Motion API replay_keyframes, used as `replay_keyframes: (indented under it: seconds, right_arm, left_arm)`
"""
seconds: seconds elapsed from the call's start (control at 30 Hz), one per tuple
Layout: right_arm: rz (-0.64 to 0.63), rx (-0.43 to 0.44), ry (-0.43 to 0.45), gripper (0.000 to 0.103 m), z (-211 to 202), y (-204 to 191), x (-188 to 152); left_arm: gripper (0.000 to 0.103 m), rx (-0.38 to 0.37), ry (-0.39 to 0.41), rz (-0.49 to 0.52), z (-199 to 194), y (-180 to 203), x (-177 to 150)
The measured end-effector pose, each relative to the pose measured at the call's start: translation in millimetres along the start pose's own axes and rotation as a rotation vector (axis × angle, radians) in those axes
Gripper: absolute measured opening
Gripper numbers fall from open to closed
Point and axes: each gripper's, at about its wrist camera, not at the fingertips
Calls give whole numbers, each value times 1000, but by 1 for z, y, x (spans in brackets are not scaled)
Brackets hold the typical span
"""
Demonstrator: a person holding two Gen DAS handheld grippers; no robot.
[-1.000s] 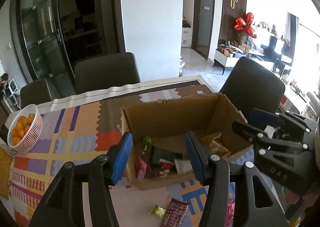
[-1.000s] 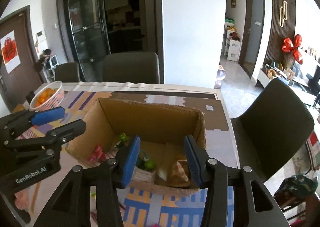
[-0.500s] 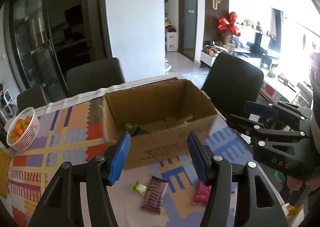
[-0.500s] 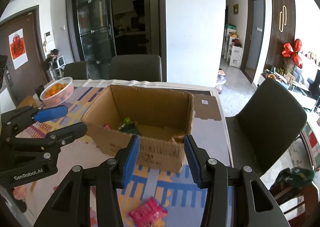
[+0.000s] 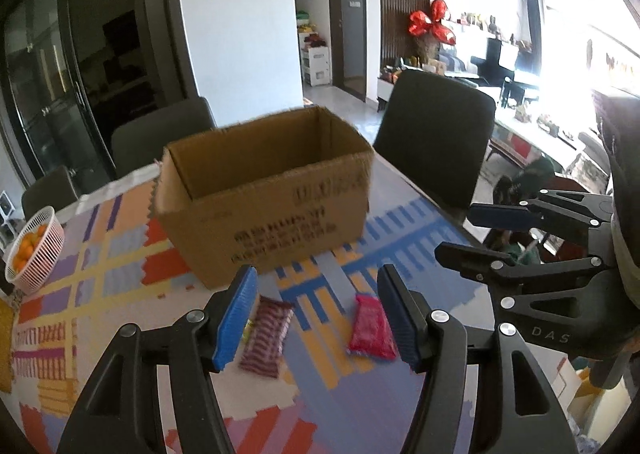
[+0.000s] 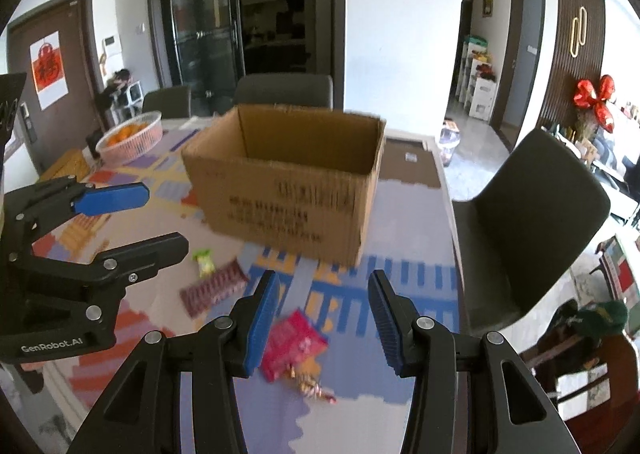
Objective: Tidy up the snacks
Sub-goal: 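Move both tools back toward the red packet and gold sweet, then grasp the red packet with left tool while right tool grasps gold-wrapped sweet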
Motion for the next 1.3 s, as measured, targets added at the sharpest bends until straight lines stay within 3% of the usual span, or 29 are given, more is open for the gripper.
replay_keyframes:
  seconds: [0.5, 1.13, 1.3]
  right_arm:
    - [-74, 44, -184, 47, 39, -19, -68]
    - [-141, 69, -319, 46, 92, -36, -94]
    - [-134, 75, -327, 38, 96, -35, -97]
  left_arm:
    - [62, -75, -152, 14, 47, 5, -49]
    - [62, -94, -271, 11, 88, -6, -72]
    - [62, -116, -286, 9, 100, -5, -71]
Point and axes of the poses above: each gripper's, at about its wrist camera, not at the fingertips, and z roughly the way its jaws point, y to its right, x to its top, and after that the axes turned 15 degrees about -x, right-handed
